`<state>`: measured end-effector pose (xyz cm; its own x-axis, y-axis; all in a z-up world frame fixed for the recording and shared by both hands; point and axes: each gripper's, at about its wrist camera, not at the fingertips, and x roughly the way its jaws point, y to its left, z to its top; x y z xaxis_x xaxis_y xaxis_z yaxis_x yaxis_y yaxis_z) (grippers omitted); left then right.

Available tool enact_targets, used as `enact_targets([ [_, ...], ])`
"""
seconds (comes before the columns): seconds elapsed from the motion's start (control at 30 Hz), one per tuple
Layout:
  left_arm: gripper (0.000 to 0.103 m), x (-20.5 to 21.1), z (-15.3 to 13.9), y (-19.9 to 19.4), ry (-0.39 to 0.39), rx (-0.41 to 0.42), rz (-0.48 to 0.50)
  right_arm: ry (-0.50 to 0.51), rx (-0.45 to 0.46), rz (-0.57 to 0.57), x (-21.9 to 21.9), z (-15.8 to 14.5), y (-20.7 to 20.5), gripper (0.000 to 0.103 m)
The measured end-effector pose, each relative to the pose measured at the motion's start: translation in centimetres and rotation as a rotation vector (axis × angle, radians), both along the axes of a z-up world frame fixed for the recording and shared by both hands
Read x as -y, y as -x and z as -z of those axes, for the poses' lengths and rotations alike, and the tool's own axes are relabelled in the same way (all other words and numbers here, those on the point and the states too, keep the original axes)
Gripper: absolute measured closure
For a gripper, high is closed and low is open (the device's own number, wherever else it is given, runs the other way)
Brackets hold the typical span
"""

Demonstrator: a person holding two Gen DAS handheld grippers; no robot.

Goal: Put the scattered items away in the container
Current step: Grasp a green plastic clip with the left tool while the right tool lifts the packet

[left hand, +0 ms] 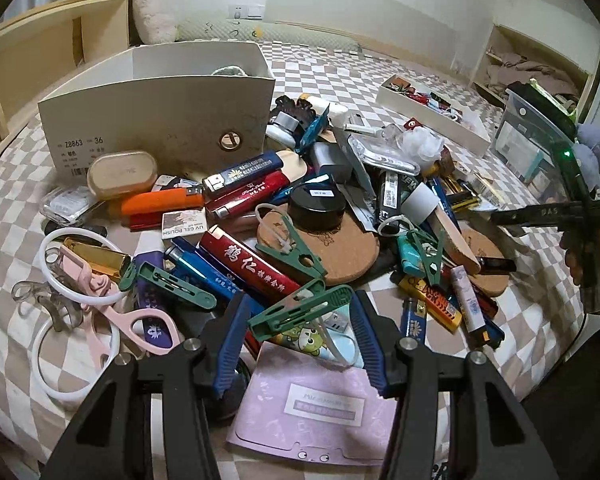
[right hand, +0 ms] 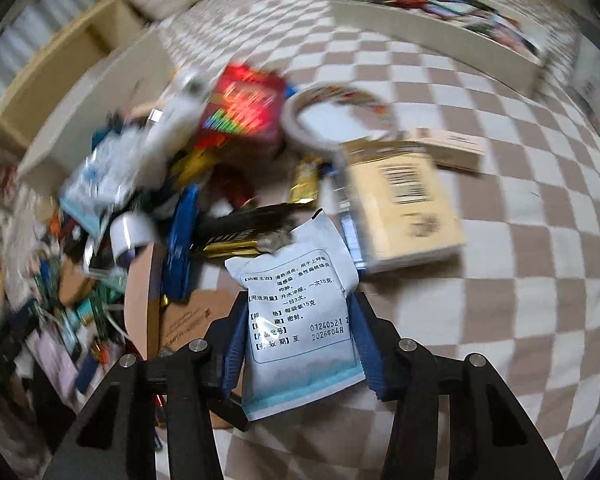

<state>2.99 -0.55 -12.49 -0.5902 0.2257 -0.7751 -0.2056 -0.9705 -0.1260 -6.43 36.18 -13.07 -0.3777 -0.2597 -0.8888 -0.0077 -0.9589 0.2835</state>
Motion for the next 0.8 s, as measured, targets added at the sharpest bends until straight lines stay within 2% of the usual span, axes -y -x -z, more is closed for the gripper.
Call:
enact_targets([
  [0.13,0.052,0.3,-0.3,0.1,-0.018,-0.001,-0.005,0.052,-0.026,0.068,-1.6,-1.0,-0.2,0.053],
  [0.17,0.052,0.3,-0.4,0.1,-0.023,0.0,-0.007,0.057,-0.035,0.072,0.1,-1.5,-0.1,0.053],
  [0.23,0.052,0.4,-0.6,0.0,-0.033,0.002,-0.007,0.076,-0.055,0.079,0.5,-2.0,-0.9,0.053],
  [0.33,0.052,0.6,-0.8,-0.1,-0.04,-0.002,-0.004,0.106,-0.068,0.069,0.7,-3.2,-1.6,0.053],
  [0.6,0.052,1.5,-1.6,-0.1,-0.062,-0.006,-0.016,0.164,-0.124,0.0,5.1,-4.7,-2.5,0.053],
  [0.8,0.052,2.1,-2.2,0.1,-0.067,0.005,-0.029,0.229,-0.162,0.006,7.3,-5.1,-3.8,0.053],
])
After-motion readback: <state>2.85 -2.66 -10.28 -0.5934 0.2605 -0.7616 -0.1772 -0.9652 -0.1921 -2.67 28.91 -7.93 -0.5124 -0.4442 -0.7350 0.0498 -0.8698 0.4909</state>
